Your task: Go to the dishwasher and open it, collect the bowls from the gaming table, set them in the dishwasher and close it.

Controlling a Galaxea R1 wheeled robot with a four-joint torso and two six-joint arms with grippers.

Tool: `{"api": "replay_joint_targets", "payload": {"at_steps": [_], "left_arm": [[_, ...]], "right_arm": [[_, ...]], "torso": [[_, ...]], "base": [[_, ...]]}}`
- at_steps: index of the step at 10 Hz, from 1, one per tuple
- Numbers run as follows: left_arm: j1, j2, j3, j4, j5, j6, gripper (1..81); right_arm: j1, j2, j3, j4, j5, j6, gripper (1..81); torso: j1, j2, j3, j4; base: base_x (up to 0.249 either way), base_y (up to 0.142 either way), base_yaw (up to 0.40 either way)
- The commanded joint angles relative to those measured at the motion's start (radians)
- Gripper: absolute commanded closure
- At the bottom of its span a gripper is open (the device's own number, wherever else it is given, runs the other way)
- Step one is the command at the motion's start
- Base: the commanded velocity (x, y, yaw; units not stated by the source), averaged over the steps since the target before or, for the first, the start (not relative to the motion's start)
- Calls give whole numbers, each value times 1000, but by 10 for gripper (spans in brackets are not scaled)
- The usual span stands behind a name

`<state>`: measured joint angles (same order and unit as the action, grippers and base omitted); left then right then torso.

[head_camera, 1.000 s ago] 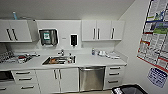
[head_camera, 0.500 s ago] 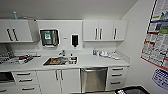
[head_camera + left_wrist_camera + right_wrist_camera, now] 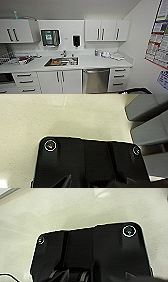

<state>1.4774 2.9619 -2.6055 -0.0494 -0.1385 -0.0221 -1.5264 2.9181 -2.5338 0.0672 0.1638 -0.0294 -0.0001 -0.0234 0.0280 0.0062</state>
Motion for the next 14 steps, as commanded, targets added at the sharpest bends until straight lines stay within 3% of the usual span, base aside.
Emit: {"api": "replay_joint_targets", "payload": {"at_steps": [1, 9, 14], "left_arm": [[-61, -3, 5, 9, 39, 7, 10], [-61, -1, 5, 9, 39, 7, 10], [-59, 0, 5, 9, 37, 7, 10]], "right_arm": [[57, -11, 7, -7, -43, -3, 10], [61, -9, 9, -7, -46, -3, 10], [59, -9, 8, -7, -44, -3, 10]], "torso": [[0, 0, 0, 0], [0, 0, 0, 0], [0, 0, 0, 0]], "base": [[82, 84, 0], [107, 78, 0], [115, 0, 0]]}}
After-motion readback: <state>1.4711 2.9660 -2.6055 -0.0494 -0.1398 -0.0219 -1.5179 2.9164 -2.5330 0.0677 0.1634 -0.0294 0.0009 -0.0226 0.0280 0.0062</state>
